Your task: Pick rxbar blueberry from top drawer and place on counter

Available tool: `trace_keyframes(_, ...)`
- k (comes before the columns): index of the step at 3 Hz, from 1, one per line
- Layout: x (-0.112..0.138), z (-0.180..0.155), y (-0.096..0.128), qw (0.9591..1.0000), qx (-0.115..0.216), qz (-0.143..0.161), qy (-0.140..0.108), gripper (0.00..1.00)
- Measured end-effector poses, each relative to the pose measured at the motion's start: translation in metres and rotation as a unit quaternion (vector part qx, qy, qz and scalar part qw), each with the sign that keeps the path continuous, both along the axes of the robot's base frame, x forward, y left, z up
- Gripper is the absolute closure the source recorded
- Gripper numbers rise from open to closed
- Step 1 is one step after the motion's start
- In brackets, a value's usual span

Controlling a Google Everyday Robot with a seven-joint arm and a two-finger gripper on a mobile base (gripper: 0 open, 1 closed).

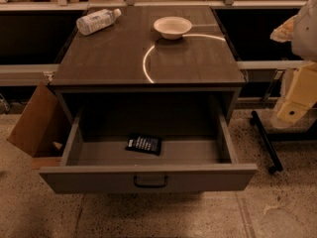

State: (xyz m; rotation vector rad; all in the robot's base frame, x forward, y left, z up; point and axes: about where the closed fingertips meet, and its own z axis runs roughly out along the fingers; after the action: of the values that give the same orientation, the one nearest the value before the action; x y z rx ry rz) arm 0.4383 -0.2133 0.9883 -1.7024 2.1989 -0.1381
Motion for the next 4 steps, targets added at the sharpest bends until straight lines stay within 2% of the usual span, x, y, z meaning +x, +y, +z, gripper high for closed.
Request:
trace_keyframes(1, -0.0002, 0.0025, 0.0008, 1.0000, 0.000, 0.000, -0.005, 0.18)
trace_keyframes(3, -0.0005, 0.0062, 0.0019, 0.9999, 0.000, 0.000, -0.011, 0.00)
trace_keyframes(4, -0.0005, 0.0062, 0.0020, 0.9999, 0.000, 0.000, -0.011, 0.00)
